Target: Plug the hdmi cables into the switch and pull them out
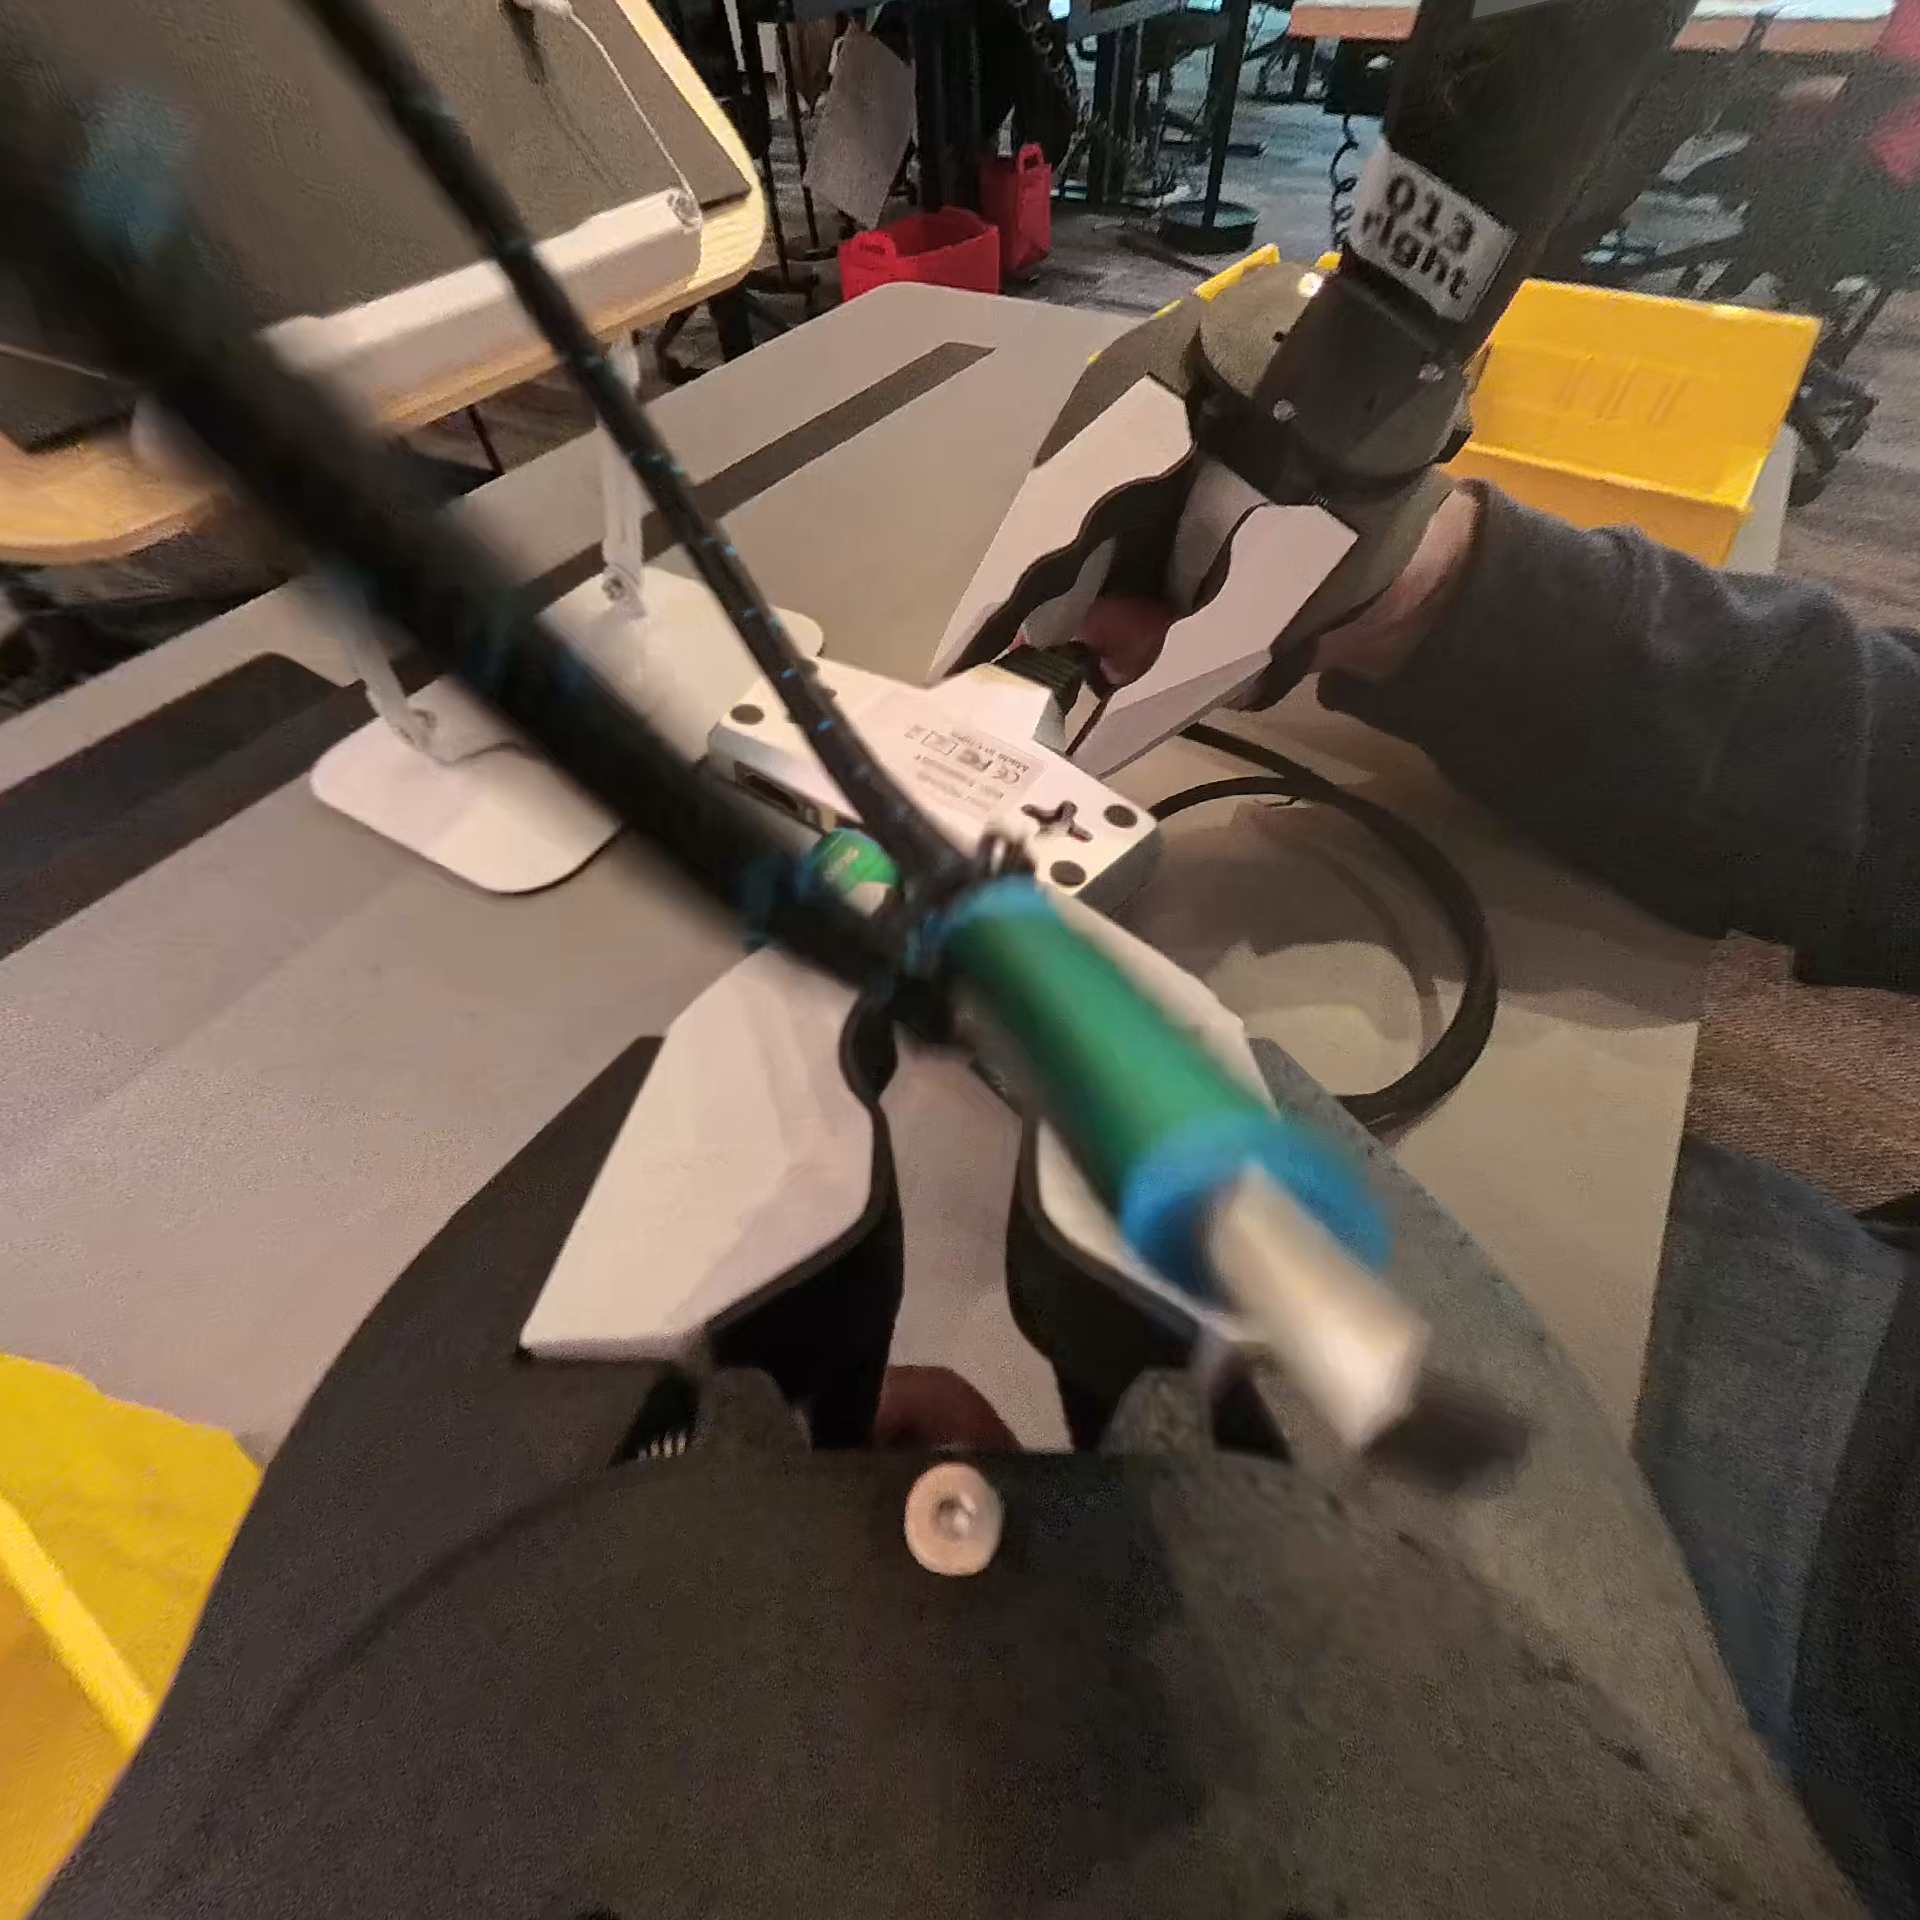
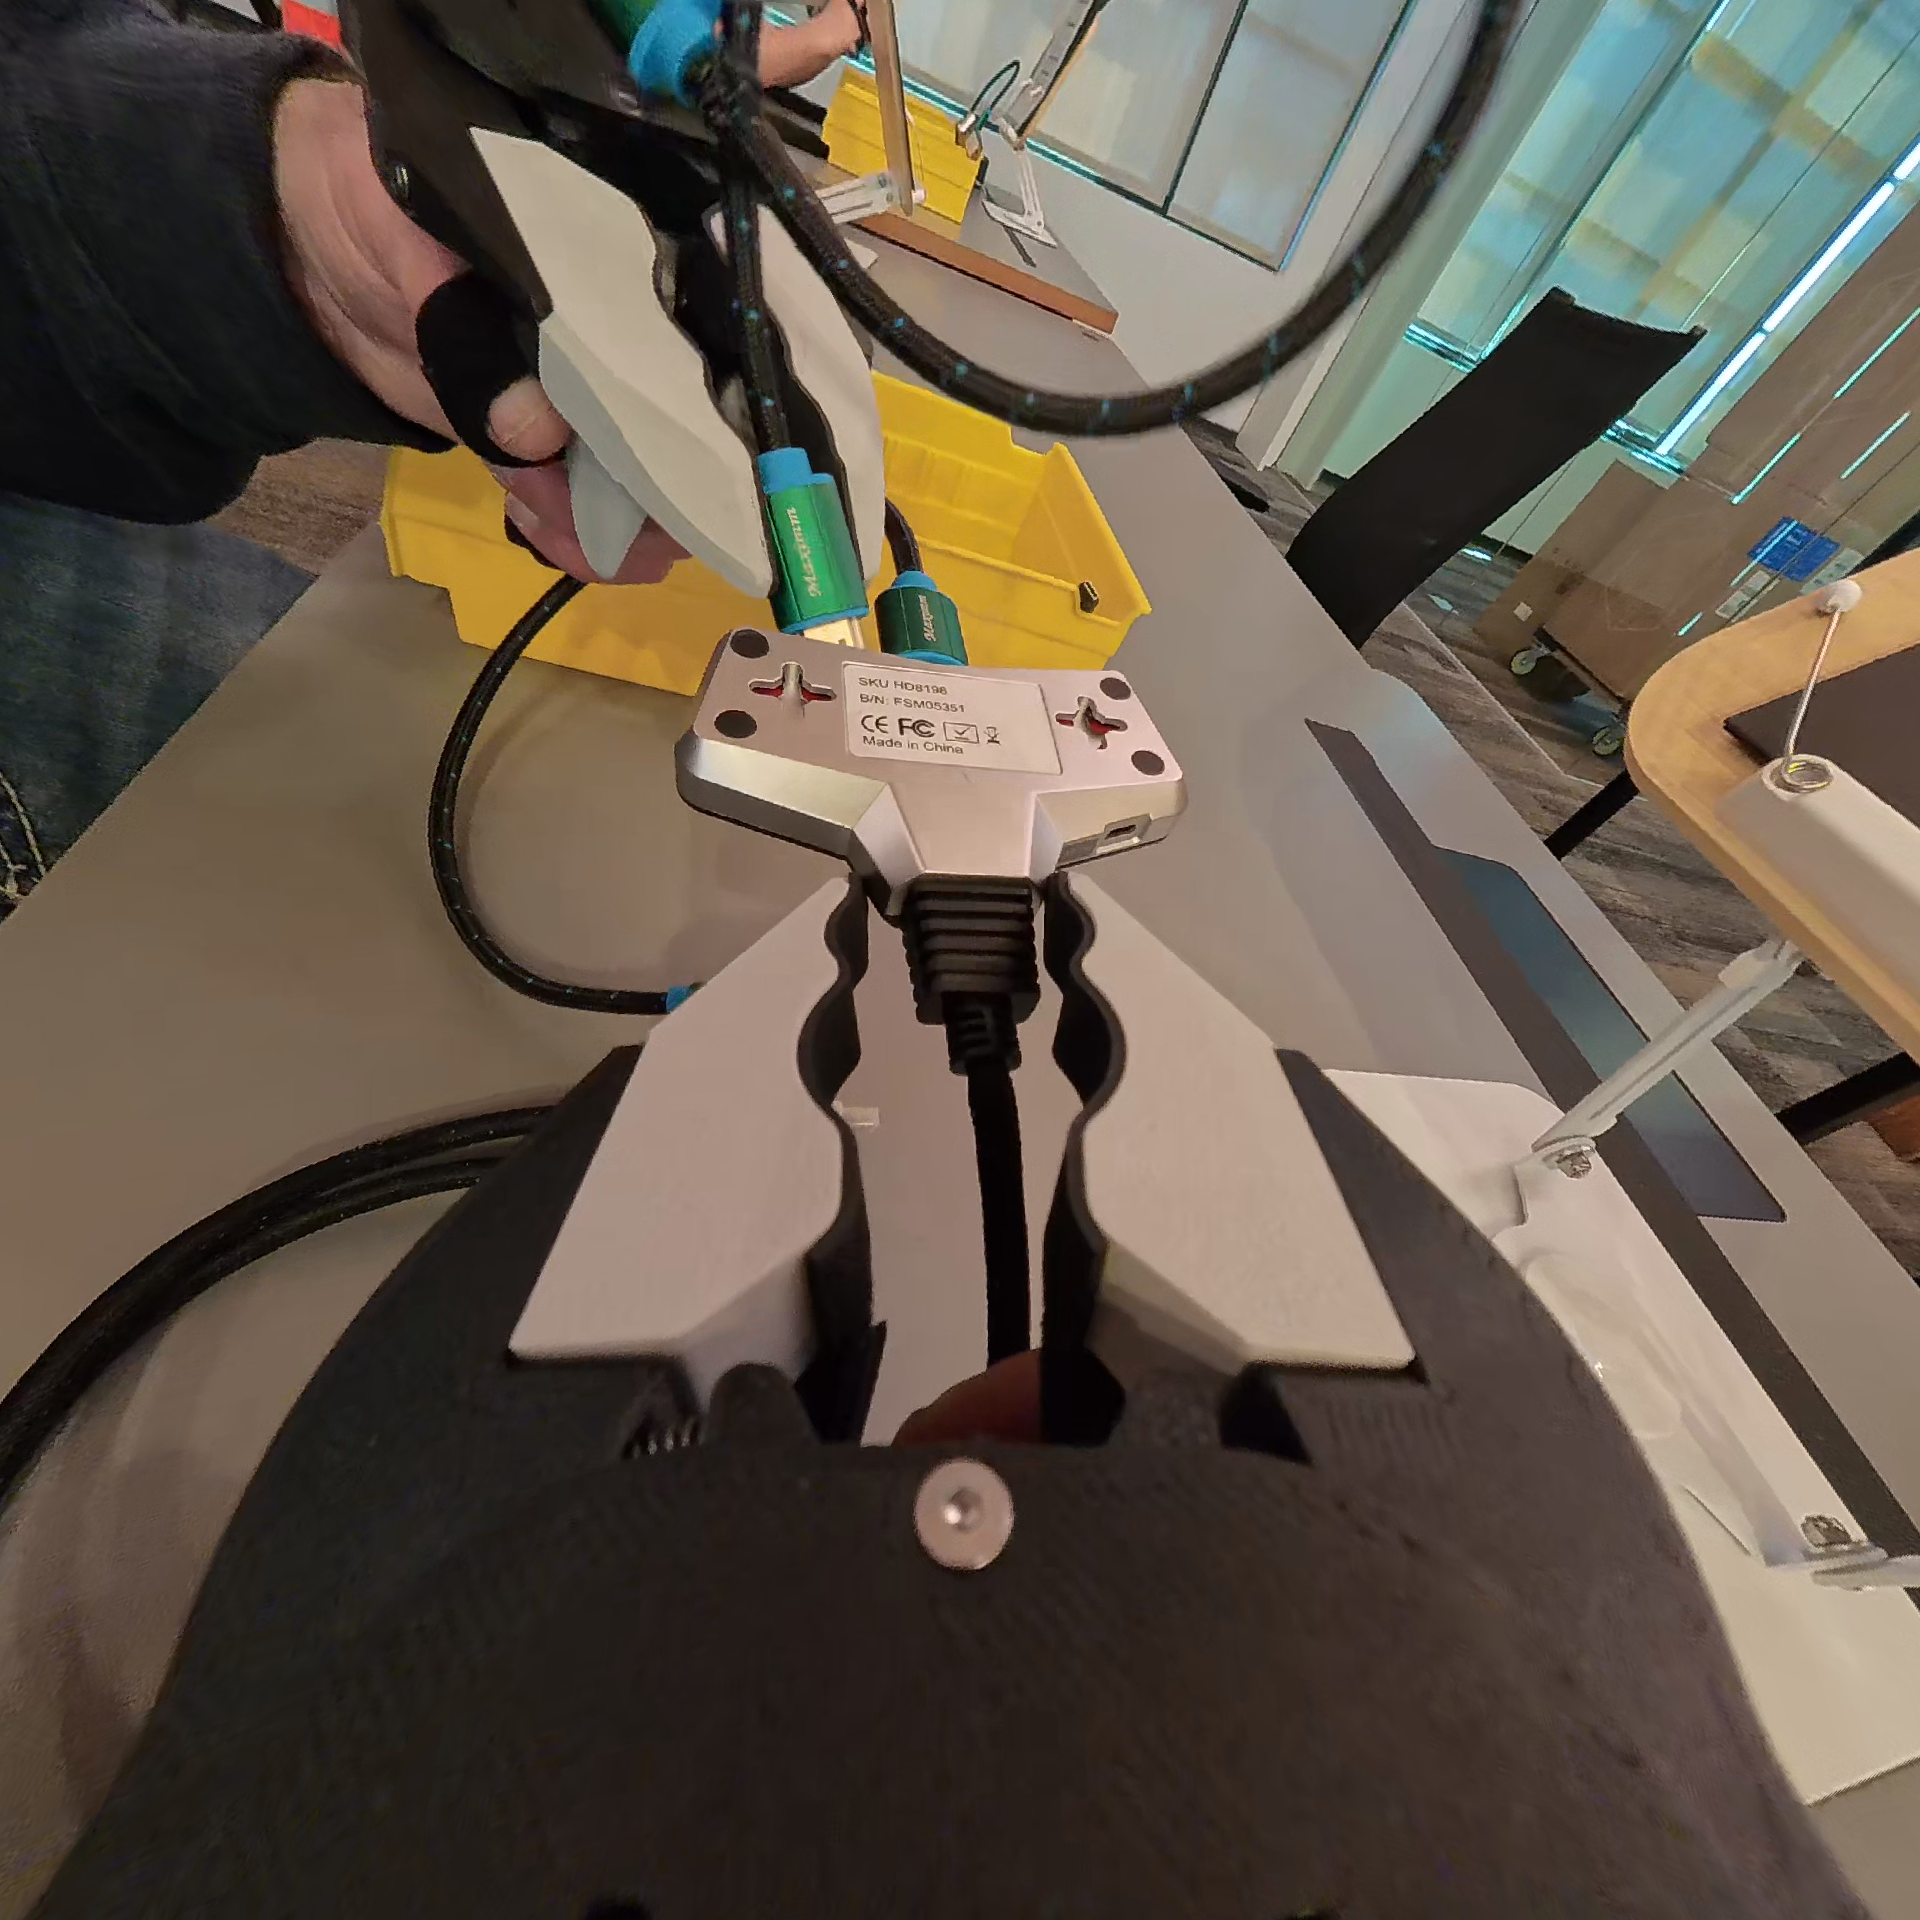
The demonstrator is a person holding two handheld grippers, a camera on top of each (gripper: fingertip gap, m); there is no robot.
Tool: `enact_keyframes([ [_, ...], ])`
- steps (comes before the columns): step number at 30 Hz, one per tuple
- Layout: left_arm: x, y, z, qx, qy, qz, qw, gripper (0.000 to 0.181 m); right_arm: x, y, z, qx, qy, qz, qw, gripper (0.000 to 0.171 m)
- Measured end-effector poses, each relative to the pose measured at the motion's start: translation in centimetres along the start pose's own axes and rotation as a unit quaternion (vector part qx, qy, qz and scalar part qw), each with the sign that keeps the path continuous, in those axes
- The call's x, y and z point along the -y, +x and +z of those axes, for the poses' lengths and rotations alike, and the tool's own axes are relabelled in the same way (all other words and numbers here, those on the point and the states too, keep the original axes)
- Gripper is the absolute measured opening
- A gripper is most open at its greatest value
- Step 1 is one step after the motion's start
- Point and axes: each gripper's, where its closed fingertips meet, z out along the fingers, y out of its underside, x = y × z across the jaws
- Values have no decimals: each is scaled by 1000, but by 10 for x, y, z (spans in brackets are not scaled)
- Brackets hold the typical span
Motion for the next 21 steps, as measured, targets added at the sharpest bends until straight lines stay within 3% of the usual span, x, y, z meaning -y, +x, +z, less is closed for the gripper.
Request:
enact_keyframes([
  [4, 6, 8, 1, -28, 19, -19, 999, 12, 2, -5, 2, 9, 3, -5, 1000, 32],
  [13, -3, -1, 14, 9, 14, -39, 999, 11, -9, -3, 6, 8, -19, 4, 1000, 32],
  [21, 4, -10, 14, 46, 71, -108, 991, 12, -22, 5, 6, -8, -50, 14, 999, 31],
])
